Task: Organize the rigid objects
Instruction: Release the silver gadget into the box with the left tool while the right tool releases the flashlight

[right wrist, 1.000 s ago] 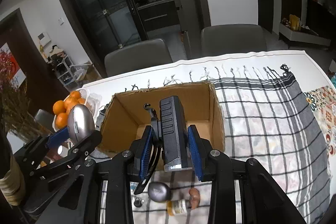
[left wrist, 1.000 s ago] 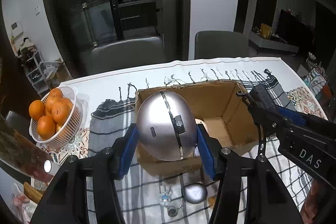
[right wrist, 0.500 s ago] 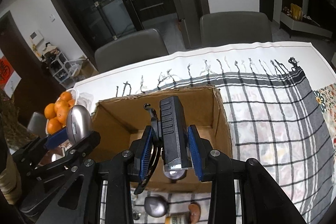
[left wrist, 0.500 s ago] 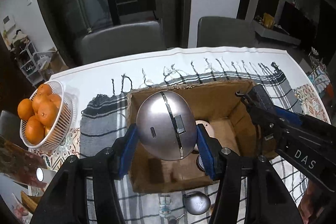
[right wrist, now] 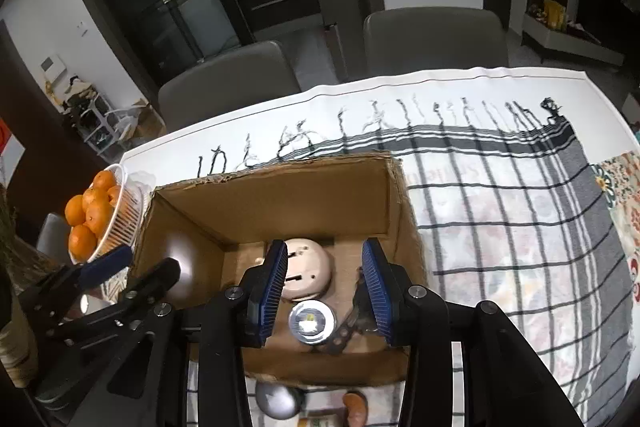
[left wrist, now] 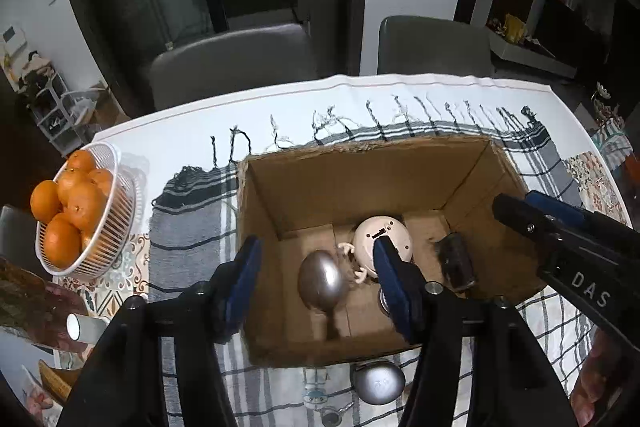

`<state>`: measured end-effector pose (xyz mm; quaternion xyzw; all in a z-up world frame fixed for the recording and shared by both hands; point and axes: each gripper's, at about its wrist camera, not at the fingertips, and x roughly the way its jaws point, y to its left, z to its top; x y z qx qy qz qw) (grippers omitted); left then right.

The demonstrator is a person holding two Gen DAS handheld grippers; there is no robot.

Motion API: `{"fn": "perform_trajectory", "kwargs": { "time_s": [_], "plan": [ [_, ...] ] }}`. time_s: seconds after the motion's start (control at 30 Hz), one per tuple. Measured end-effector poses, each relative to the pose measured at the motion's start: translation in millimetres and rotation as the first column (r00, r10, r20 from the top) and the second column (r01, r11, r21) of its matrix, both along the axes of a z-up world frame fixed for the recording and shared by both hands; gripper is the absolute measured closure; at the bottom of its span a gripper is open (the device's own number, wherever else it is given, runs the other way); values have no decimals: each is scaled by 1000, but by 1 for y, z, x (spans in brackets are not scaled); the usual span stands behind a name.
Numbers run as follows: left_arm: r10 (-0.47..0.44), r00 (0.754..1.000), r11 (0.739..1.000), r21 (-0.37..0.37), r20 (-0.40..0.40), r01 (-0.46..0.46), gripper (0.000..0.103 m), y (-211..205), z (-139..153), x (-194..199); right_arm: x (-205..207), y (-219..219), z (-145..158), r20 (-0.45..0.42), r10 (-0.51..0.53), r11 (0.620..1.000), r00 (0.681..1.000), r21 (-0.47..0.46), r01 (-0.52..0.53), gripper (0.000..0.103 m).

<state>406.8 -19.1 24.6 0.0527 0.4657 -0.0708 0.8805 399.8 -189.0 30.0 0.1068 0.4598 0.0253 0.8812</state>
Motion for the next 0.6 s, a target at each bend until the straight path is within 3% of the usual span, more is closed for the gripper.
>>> {"fn": "perform_trajectory", "kwargs": {
  "time_s": [0.23,0.6],
  "plan": [
    [20,997,1000,12,69,-21,41,10,22,-30,-23,3,11,16,5,1000,1000,-15,-5,62],
    [32,994,999,-8,102,-31,38,32,34,-76,-69,25,27,55,66,997,996,-45,-63,60]
  ]
}}
